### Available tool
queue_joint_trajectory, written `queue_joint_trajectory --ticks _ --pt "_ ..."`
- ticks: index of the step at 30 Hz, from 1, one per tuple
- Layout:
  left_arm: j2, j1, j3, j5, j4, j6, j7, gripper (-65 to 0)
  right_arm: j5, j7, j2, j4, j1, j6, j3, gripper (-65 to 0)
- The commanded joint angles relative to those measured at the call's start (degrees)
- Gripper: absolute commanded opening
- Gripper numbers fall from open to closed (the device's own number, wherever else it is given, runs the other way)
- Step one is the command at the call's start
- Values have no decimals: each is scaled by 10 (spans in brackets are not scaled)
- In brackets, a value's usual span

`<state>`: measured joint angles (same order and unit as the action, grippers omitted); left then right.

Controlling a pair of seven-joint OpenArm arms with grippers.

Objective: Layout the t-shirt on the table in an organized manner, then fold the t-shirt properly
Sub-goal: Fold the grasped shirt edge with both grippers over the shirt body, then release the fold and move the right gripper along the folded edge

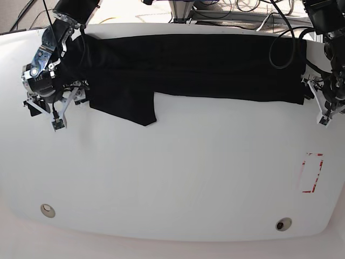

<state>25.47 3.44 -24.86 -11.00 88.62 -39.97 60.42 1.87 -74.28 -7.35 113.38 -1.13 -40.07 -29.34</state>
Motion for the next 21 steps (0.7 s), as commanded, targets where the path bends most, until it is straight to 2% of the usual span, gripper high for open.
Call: queue_joint_trajectory --ticks 1,5,10,14,21 --pt "17 -15 -4 -5 13 0 -7 -240 3 2 19 -18 37 1 -1 -117" --pt "18 -33 -18 -5 15 0 -7 -242 3 3 43 -66 69 1 1 -117" --pt "16 -41 -67 -5 28 0 -9 -242 3 7 63 -117 91 1 1 -117" --pt "16 -64 -71 -4 26 0 -10 -242 3 16 81 -145 98 1 1 -117" --pt "16 -71 -71 -4 25 0 -10 -242 3 54 87 -190 93 1 28 -117"
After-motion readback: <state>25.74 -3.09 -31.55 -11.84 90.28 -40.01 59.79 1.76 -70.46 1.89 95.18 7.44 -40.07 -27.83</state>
